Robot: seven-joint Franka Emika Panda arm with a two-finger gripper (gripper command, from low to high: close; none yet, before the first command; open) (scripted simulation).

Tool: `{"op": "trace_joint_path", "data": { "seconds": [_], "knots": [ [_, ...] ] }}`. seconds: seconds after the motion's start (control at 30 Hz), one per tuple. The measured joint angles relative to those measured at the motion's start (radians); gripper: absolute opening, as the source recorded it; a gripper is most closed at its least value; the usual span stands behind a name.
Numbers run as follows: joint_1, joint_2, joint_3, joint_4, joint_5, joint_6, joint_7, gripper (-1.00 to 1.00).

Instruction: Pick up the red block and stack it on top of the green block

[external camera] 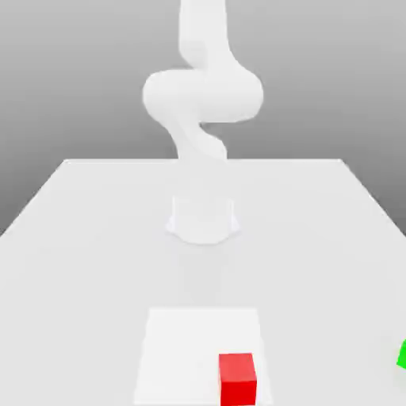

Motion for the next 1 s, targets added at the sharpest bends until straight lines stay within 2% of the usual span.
{"op": "trace_joint_path", "data": {
  "seconds": [0.8, 0.97, 1.0],
  "knots": [
    [0.020, 0.876, 0.063, -0.144, -0.034, 0.328, 0.061, 0.00],
    [0.035, 1.057, 0.048, -0.130, -0.052, 0.459, 0.076, 0.00],
    [0.040, 1.087, 0.043, -0.126, -0.056, 0.484, 0.079, -1.00]
  ]
}}
